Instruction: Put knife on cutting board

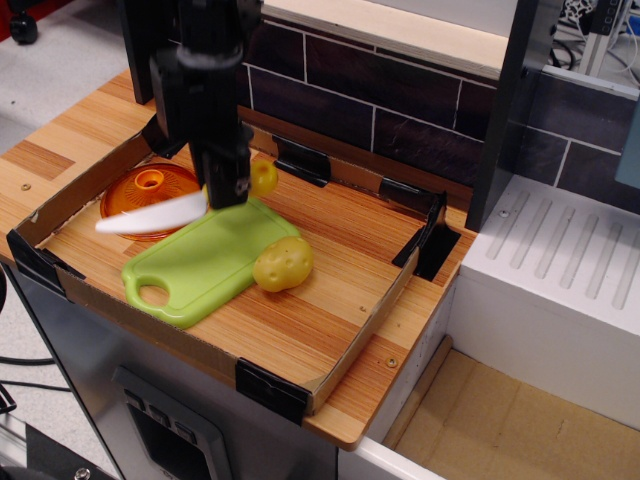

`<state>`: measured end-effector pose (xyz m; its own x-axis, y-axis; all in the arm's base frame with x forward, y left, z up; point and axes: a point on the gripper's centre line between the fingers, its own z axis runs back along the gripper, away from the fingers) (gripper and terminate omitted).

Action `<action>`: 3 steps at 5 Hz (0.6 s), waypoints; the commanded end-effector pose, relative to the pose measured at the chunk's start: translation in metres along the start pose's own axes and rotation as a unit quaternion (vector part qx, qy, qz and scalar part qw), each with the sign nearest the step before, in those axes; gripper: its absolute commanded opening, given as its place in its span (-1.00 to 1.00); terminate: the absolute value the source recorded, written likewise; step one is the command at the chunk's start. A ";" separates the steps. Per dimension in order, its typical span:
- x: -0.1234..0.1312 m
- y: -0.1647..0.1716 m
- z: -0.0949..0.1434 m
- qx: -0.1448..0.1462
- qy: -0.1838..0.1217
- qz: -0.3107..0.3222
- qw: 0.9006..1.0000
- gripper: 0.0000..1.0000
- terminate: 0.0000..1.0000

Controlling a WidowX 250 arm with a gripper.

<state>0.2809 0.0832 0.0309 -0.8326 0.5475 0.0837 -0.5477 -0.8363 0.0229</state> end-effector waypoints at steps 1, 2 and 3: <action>0.003 0.006 -0.003 -0.007 0.010 -0.019 1.000 1.00 -1.00; 0.004 0.005 0.002 -0.010 0.027 -0.005 1.000 1.00 -1.00; 0.001 0.001 0.013 -0.030 0.042 -0.009 0.999 1.00 1.00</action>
